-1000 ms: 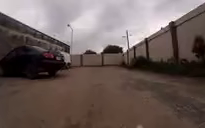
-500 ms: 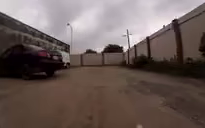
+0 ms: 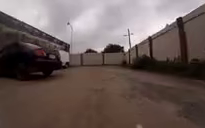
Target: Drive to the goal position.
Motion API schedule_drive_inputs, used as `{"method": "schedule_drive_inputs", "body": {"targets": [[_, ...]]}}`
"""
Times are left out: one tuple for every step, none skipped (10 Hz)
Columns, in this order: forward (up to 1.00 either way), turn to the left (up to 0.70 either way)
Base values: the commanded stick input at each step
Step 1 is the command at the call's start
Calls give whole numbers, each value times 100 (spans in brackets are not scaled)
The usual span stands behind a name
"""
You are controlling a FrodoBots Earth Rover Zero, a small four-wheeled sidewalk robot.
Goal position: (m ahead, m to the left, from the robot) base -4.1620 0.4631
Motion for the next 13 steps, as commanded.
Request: {"method": "schedule_drive_inputs", "body": {"targets": [[70, 0], [70, -20], [70, -35], [70, -35], [70, -16], [70, -35], [70, -35], [70, -15], [70, -19], [70, -31], [70, -35], [70, -35], [70, -35]]}}
